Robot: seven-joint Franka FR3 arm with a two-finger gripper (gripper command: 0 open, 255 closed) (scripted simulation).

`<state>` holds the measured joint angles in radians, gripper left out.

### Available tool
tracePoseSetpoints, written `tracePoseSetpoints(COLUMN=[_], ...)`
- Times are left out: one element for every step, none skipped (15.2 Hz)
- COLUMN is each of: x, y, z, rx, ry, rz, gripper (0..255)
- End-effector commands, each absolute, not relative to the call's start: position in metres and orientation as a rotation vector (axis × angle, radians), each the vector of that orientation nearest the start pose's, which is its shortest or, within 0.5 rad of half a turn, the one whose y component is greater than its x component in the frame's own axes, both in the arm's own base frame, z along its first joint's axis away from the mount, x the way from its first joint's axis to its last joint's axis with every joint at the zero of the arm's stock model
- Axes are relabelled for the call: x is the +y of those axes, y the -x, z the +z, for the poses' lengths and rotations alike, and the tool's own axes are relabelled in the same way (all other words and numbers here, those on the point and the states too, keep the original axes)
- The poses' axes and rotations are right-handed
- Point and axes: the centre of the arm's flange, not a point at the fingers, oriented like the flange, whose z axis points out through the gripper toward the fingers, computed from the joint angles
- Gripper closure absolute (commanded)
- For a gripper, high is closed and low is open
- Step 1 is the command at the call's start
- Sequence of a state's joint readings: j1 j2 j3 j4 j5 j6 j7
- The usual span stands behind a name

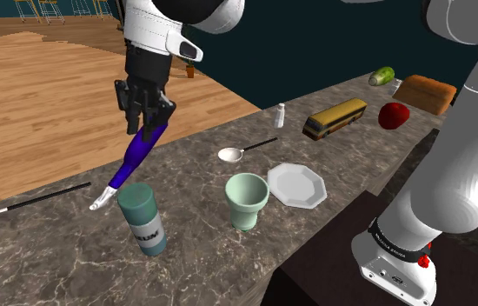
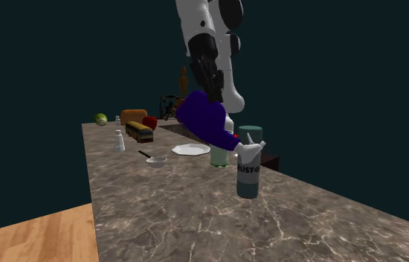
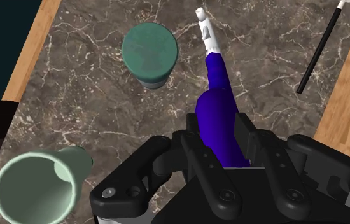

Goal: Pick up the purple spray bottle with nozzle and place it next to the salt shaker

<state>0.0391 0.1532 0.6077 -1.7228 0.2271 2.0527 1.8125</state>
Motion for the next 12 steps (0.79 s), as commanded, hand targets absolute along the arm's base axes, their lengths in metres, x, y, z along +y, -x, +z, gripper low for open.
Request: tracePoseSetpoints(x=[0.368, 0.368, 0.368, 0.368, 0.368, 0.368, 0.368, 0.368, 0.368, 0.368, 0.368, 0.368], y=[-0.501, -0.501, -0.501, -0.501, -0.501, -0.501, -0.501, -0.501, -0.501, -0.501, -0.501, -0.501], z=[0.534, 0.54, 0.545, 0.55, 0.555, 0.561, 0.566, 0.571, 0.577, 0.582, 0.587, 0.592], rx=[1.678, 1.678, 1.678, 1.678, 1.678, 1.678, 1.678, 1.678, 1.678, 1.678, 1.678, 1.678], ry=[2.288, 2.288, 2.288, 2.288, 2.288, 2.288, 2.288, 2.288, 2.288, 2.288, 2.288, 2.288], rz=[0.307, 0.307, 0.307, 0.307, 0.307, 0.307, 0.307, 0.307, 0.307, 0.307, 0.307, 0.307], gripper=[255, 255, 255, 255, 255, 255, 255, 255, 255, 255, 255, 255])
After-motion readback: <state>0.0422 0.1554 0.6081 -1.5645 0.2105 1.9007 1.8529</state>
